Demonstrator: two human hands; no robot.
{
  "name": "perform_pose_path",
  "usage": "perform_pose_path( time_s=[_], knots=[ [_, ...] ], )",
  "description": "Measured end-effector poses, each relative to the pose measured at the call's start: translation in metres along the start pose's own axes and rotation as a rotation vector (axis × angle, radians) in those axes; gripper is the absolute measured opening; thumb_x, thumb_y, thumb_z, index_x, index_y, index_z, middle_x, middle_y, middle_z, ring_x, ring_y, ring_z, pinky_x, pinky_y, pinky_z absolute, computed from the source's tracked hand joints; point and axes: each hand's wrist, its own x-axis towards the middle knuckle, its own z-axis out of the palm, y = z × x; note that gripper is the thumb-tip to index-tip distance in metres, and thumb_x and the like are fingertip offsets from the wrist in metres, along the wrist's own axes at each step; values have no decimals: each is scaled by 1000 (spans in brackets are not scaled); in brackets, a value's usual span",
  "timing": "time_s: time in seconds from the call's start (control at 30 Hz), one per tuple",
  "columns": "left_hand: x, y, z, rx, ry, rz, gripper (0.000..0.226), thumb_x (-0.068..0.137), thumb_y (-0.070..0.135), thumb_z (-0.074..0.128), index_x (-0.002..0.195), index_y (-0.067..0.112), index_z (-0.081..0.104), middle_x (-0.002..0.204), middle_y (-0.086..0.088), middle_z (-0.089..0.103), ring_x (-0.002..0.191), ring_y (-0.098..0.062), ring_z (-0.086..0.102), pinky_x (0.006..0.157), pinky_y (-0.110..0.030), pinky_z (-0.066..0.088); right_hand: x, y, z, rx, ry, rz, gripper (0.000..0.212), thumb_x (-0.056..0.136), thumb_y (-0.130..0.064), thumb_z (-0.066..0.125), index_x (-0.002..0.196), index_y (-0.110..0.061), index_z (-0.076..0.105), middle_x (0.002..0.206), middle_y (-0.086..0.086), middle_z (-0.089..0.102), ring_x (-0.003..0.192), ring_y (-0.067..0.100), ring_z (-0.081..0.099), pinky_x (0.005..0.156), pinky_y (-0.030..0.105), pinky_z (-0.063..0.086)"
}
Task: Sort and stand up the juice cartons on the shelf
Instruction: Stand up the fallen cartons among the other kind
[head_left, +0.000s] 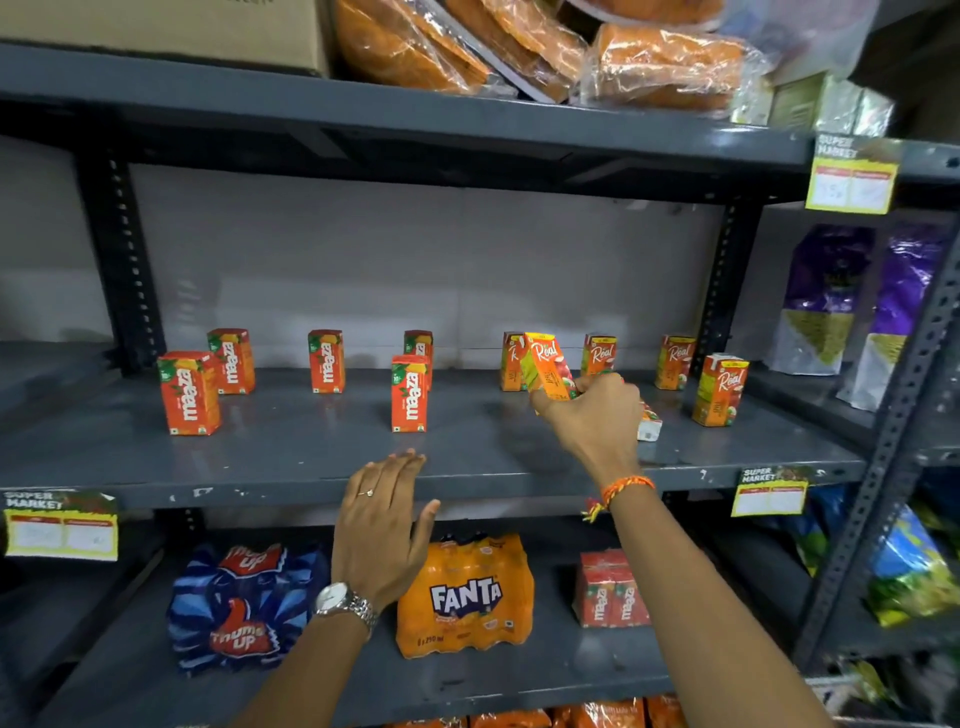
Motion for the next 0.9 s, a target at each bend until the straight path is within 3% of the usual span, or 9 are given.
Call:
perform_pose_path(
  time_s=[0.1, 0.27, 0.4, 0.5, 0.6, 0.73, 0.9],
  knots=[
    [-1, -2, 1, -20, 5, 2, 52, 96, 44, 39, 135, 13, 54, 136, -6, 60, 124, -24, 55, 113, -39, 29, -12, -13, -15, 51, 115, -84, 41, 68, -64, 70, 61, -24, 68, 56, -11, 66, 51, 5, 61, 52, 23, 48],
    [-1, -2, 2, -39, 13, 9, 53, 97, 44, 35, 135, 13, 56, 137, -6, 60, 125, -25, 55, 113, -40, 29, -37, -26, -42, 62, 332, -190, 33, 72, -61, 71, 72, -29, 64, 73, -11, 62, 65, 5, 57, 62, 20, 42],
    [-1, -1, 1, -56, 25, 8, 51, 95, 41, 39, 134, 14, 56, 133, -5, 62, 124, -22, 54, 114, -36, 26, -65, -32, -55, 151, 444, -222, 42, 75, -57, 71, 94, -21, 71, 85, -6, 66, 74, 8, 61, 66, 22, 51],
    [0, 0, -1, -57, 13, 0, 51, 94, 41, 40, 133, 14, 57, 132, -5, 63, 123, -22, 55, 114, -35, 25, -74, -39, -61, 176, 488, -231, 46, 76, -53, 74, 100, -15, 72, 88, -2, 70, 78, 12, 64, 69, 27, 56],
    [0, 0, -2, -50, -17, -5, 52, 94, 41, 40, 134, 14, 57, 133, -5, 62, 123, -24, 56, 115, -34, 23, -72, -46, -63, 171, 466, -221, 43, 75, -52, 77, 100, -18, 67, 88, -3, 69, 79, 10, 63, 71, 24, 52],
    [0, 1, -3, -50, -49, -30, 58, 97, 48, 30, 135, 14, 57, 135, -6, 61, 124, -25, 57, 114, -36, 24, -56, -47, -52, 89, 365, -107, 41, 72, -58, 72, 90, -27, 53, 84, -10, 59, 73, 3, 51, 68, 8, 26],
    [0, 1, -6, -42, -75, -30, 63, 98, 52, 24, 135, 13, 57, 135, -6, 62, 123, -26, 58, 112, -40, 30, -27, -30, -11, -100, 174, 94, 46, 66, -64, 70, 83, -22, 60, 80, -4, 66, 77, 17, 64, 70, 30, 49]
  ],
)
